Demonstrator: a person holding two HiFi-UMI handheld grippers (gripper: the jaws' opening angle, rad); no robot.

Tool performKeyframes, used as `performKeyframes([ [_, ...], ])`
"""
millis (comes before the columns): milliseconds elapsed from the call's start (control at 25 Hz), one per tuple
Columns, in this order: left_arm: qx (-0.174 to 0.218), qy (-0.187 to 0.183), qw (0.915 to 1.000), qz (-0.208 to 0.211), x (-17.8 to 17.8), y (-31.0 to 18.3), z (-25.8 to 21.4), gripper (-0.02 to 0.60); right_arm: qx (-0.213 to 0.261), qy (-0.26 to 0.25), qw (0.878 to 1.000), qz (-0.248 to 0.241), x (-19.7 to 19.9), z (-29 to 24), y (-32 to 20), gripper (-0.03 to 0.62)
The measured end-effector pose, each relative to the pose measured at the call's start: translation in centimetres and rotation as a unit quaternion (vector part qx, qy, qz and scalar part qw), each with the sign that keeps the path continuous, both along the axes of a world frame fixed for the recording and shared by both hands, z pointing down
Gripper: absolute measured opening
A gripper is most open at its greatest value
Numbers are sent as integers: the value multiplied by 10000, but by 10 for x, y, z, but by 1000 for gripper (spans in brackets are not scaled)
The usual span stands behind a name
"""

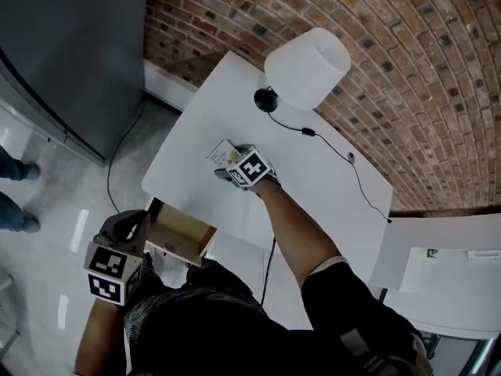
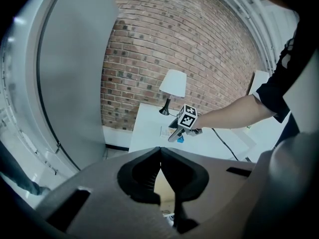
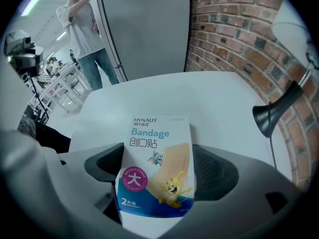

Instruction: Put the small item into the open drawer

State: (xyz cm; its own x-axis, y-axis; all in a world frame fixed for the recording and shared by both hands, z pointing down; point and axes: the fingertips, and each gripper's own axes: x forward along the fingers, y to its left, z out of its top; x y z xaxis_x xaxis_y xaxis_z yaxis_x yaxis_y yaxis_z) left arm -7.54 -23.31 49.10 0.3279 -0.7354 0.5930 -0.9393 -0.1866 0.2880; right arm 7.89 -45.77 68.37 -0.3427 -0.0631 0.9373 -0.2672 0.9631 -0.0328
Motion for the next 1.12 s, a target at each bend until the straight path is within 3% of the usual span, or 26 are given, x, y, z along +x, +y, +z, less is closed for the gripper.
performKeyframes([
  [160,42,-2,10000,51,-2,1,-3,18,115,-10,9998,177,2,-5,-3,419],
  [440,103,-58,9997,212,-3,0,-8,17,189,-449,9972,573,-6,-40,-2,419],
  [1120,358,-122,9927,1147,8,-2,-9,18,657,-1177,9745,1792,19,-111,54,419],
])
